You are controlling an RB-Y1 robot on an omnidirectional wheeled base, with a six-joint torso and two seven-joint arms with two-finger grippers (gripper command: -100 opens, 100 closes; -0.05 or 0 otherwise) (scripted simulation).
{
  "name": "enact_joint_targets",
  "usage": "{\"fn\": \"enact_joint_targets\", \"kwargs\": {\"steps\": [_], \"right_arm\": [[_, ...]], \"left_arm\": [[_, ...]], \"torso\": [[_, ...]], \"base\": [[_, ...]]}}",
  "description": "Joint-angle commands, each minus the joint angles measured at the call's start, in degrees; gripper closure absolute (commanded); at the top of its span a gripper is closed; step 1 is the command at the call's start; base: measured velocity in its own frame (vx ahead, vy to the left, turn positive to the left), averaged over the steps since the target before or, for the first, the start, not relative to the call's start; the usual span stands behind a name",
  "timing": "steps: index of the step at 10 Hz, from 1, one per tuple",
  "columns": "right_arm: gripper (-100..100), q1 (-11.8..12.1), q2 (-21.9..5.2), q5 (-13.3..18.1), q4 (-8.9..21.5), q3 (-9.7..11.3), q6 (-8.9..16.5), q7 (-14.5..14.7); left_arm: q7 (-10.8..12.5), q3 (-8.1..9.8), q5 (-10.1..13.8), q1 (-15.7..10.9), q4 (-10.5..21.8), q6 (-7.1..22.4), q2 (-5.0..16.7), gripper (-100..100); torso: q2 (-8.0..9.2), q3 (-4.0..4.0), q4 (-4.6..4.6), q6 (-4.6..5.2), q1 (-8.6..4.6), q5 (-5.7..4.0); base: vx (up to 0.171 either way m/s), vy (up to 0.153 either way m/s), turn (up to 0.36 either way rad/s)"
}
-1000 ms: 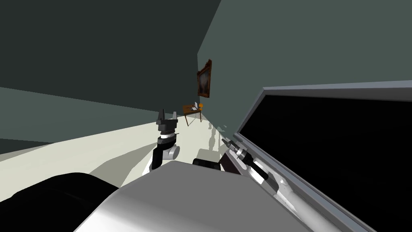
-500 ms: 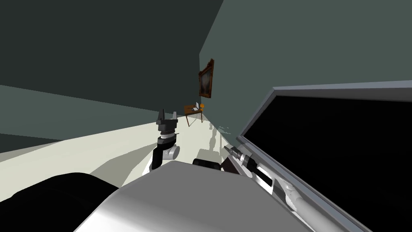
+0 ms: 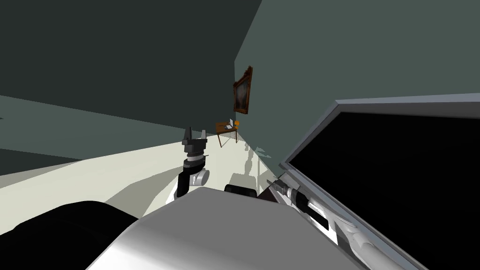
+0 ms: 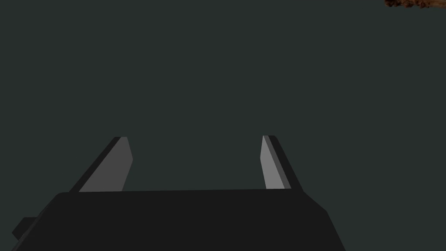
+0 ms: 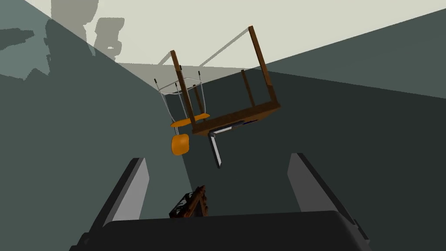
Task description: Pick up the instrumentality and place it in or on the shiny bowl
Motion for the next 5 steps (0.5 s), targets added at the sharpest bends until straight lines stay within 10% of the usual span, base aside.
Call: {"fn": "enact_joint_targets", "kwargs": {"steps": [1,5], "right_arm": [[-100,0.4,-1.3,1.8,2.9,1.6,0.5,0.2],[-100,1.0,-2.4,3.5,5.6,2.9,1.5,0.3]], "left_arm": [[0.0,0.0,0.0,0.0,0.0,0.0,0.0,0],[0.0,0.0,0.0,0.0,0.0,0.0,0.0,0]], "torso": [[0.0,0.0,0.0,0.0,0.0,0.0],[0.08,0.05,0.02,-0.01,0.01,0.0]], "base": [[0.054,0.014,0.057],[0.038,0.013,0.027]]}}
